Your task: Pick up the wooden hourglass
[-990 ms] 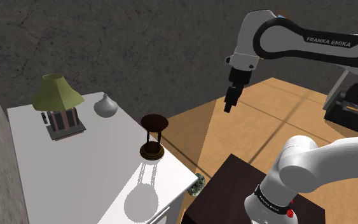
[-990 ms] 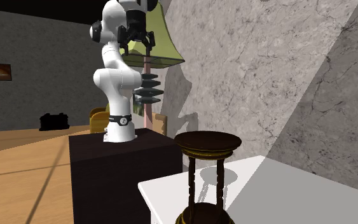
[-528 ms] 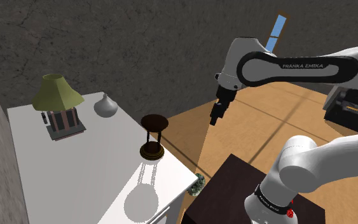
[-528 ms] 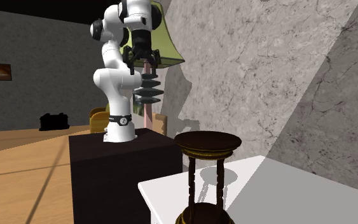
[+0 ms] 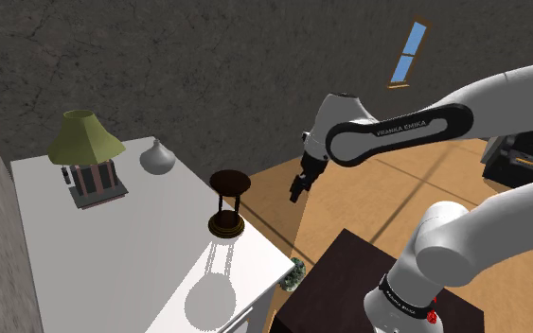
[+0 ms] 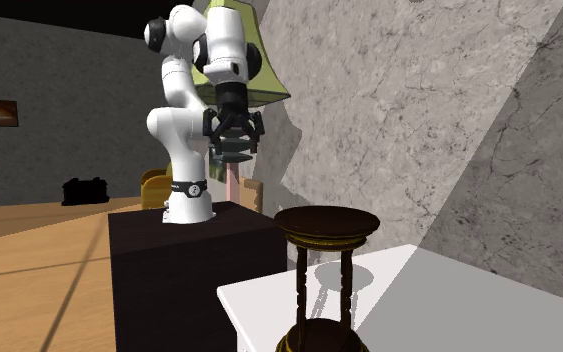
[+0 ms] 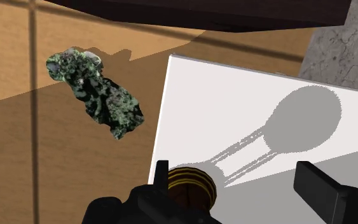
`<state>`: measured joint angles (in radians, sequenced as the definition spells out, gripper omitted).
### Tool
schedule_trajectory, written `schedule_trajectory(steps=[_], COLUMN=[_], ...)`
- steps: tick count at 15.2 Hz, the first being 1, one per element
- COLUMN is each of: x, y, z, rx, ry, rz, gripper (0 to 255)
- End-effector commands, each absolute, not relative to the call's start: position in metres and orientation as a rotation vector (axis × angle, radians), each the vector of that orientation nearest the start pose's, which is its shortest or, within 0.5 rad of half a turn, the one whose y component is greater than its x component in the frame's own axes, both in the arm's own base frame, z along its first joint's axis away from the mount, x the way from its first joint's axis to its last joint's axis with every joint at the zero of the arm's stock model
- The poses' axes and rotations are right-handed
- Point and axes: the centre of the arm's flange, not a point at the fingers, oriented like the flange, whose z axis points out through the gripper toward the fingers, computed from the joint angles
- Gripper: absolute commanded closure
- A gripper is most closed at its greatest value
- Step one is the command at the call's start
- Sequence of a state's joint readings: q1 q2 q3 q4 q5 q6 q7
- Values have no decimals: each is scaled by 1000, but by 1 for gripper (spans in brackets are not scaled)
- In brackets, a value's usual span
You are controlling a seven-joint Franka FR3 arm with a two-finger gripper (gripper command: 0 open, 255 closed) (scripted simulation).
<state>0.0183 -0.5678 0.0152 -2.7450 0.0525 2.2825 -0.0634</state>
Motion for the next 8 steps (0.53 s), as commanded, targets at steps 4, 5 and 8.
schedule_trajectory(steps=[4,5,8], x=[392,398,417], y=[20,21,24], z=[341,330,298], rx=[-3103,-3103,-3100], ry=[-79,-76,-65], rz=[-265,-284,-340], gripper=[0,0,0])
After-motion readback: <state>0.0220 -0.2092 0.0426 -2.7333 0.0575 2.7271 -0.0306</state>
